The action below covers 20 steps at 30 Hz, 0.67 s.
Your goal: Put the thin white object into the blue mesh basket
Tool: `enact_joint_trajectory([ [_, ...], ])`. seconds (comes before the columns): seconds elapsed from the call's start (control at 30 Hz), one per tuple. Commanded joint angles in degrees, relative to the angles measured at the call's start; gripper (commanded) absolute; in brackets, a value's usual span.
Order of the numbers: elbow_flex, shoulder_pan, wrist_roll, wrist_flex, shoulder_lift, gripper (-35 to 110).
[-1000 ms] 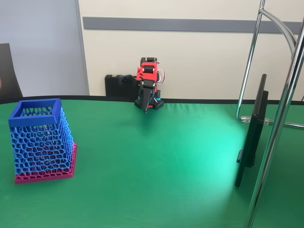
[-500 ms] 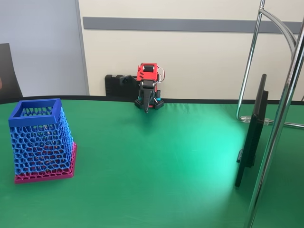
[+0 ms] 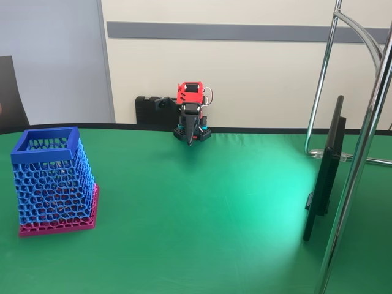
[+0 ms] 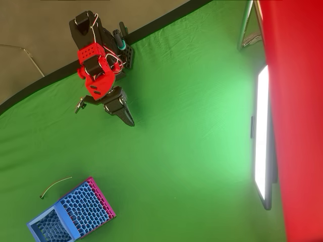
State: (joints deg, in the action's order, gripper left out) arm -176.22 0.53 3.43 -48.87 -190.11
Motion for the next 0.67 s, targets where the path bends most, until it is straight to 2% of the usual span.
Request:
enact_joint_trajectory([
  [0.0, -0.4, -0.6, -0.4, -0.4, -0.4, 1],
  [0.63, -0.4, -0.7, -0.4, -0.5, -0.4, 1],
])
